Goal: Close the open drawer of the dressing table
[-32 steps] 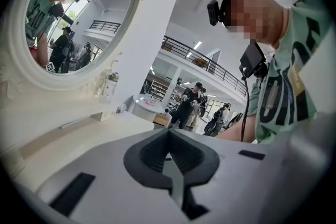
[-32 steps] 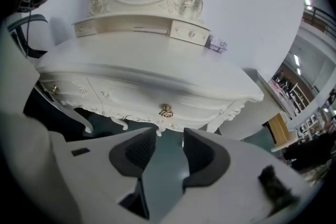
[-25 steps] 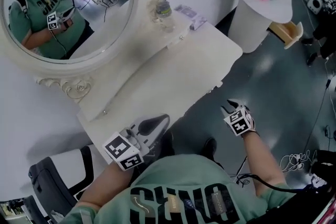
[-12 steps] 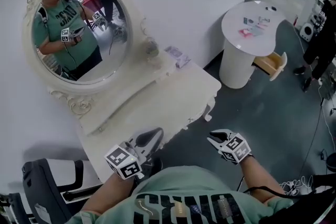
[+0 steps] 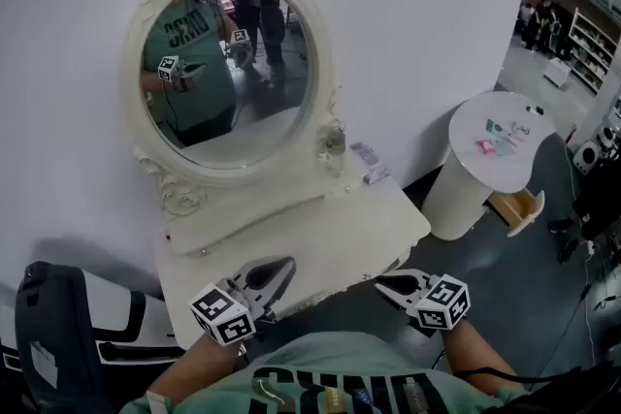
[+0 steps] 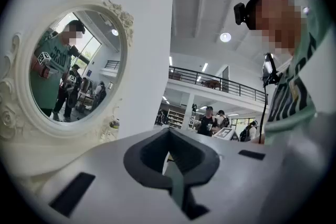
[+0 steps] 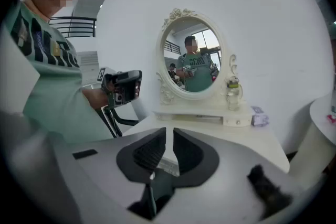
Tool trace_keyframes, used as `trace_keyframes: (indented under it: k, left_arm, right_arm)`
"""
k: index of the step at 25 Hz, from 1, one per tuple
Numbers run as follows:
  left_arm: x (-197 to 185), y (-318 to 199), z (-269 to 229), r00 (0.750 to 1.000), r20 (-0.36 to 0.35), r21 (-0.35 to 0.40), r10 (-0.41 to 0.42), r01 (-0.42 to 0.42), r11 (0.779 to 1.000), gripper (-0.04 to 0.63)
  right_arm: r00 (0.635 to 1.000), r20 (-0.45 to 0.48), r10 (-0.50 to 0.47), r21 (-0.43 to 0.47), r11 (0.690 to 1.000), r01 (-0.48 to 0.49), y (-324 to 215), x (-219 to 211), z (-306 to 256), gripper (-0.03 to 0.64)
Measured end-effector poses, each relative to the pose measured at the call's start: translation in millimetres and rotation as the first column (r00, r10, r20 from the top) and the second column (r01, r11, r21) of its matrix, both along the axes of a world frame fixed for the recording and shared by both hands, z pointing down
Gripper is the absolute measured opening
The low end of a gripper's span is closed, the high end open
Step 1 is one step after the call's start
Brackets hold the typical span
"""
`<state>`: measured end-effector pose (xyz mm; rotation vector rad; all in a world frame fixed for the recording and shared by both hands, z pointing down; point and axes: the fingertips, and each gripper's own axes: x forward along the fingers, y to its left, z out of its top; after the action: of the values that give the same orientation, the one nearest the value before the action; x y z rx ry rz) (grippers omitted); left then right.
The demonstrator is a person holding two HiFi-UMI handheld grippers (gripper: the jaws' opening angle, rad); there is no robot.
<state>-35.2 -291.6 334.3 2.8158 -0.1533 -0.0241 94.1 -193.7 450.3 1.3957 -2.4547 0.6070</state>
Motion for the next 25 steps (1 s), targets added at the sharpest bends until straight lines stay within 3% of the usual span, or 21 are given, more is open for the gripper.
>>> trace_keyframes:
  k: [7, 17, 21, 25]
  left_arm:
    - [-46, -66, -28, 0.997, -0.059, 0.031, -0.044, 0.046, 0.998, -0.002]
    - [-99, -114, -36, 0.982, -0.065, 0.068, -0.176, 0.18, 0.981, -0.002]
    - [-109, -118, -34, 0.954, -0.048, 0.07, -0.295, 0.298, 0.952, -0.001]
    - [-102, -111, -36, 0.899, -0.05, 0.086, -0.435, 0.437, 0.895, -0.002]
  right_arm:
    - [0.996, 0.012, -0.088, 0.092, 0.992, 0.086, -74, -43, -70, 0.043]
    - [0.971, 0.079, -0.225, 0.1, 0.971, 0.216, -141, -77, -84, 0.031]
    - [0.941, 0.119, -0.317, 0.131, 0.944, 0.302, -166, -71, -94, 0.027]
    - [0.885, 0.147, -0.441, 0.159, 0.894, 0.419, -181, -54, -104, 0.025]
